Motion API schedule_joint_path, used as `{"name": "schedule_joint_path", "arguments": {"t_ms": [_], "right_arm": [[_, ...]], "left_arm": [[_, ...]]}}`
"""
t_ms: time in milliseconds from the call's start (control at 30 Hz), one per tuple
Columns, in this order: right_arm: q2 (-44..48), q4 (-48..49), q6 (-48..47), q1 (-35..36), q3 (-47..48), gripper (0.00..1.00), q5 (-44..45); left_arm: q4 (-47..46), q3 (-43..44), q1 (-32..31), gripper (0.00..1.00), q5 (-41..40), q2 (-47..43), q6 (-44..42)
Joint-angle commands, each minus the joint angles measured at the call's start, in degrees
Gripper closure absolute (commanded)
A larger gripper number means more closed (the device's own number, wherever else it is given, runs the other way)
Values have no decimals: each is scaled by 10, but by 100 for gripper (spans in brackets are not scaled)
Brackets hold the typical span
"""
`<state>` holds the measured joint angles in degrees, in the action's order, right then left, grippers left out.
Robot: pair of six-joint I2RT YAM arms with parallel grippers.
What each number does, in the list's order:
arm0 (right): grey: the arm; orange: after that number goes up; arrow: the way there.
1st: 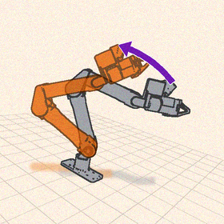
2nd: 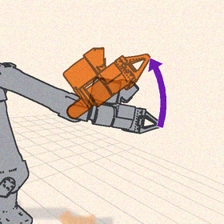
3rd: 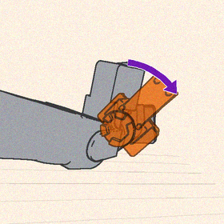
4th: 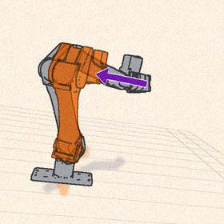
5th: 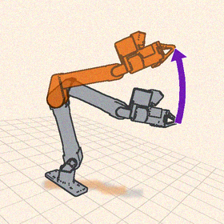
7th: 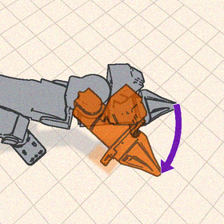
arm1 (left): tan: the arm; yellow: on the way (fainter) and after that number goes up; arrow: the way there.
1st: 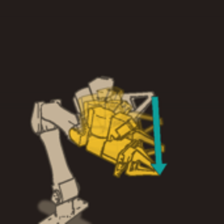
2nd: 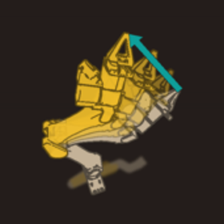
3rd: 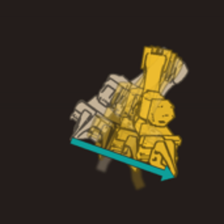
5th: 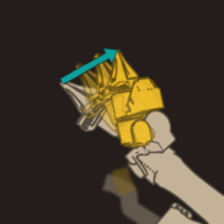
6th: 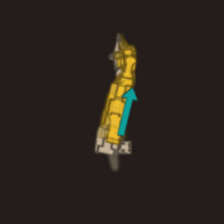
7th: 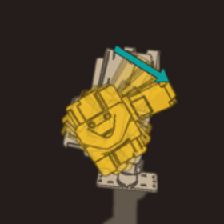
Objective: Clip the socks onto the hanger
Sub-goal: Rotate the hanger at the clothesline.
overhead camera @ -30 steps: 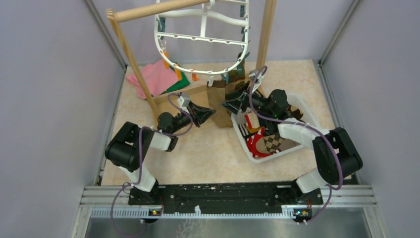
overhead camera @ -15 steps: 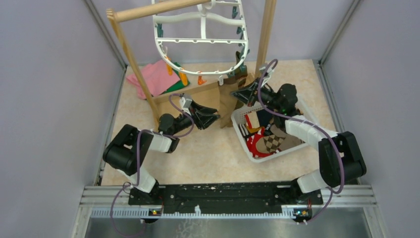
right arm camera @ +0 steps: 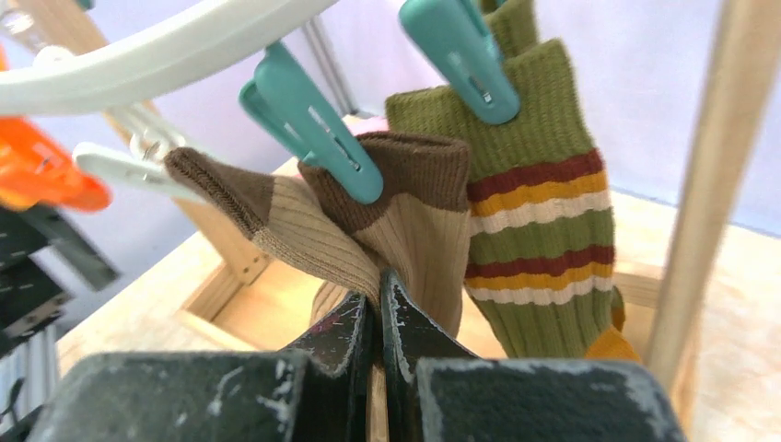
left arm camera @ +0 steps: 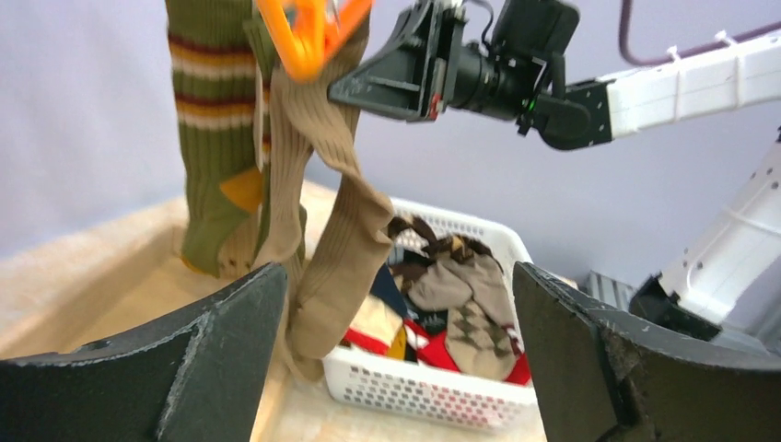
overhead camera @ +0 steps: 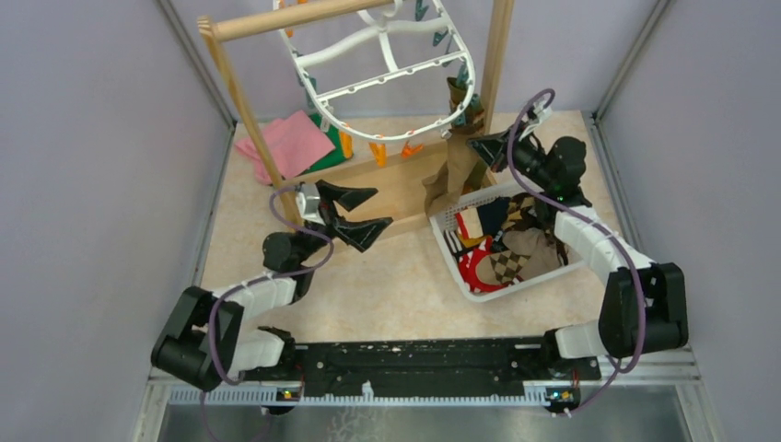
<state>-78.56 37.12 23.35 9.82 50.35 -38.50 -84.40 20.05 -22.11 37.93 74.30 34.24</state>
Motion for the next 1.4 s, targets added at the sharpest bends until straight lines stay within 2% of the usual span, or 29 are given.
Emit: {"name": "schedule_joint_path", "arguments": {"t_ms": [0, 133, 367, 567, 800, 933, 1100, 1367], "right_arm": [[-21, -39, -34, -21, 75, 100, 57], [-58, -71, -40, -24, 123, 100, 86], [-105, -111, -49, -24, 186, 100, 116], [-134, -139, -54, -26, 230, 100, 135], [-165, -186, -23, -25, 279, 100, 184], [-171, -205, -13, -25, 294, 100, 218], [-167, -193, -5, -25, 280, 100, 186], [-148, -173, 2, -25, 239, 100, 158]], "left_arm": [[43, -12, 3, 1, -73, -82, -46], [91, -29, 3, 1, -139, -150, -72], [108, -20, 3, 2, -161, -185, -57], [106, 2, 3, 7, -171, -172, -23], [134, 46, 2, 14, -126, -148, -5], [112, 59, 2, 16, -106, -121, 12], [61, 80, 1, 22, -103, -89, 14], [43, 135, 1, 22, -117, -76, 29]]}}
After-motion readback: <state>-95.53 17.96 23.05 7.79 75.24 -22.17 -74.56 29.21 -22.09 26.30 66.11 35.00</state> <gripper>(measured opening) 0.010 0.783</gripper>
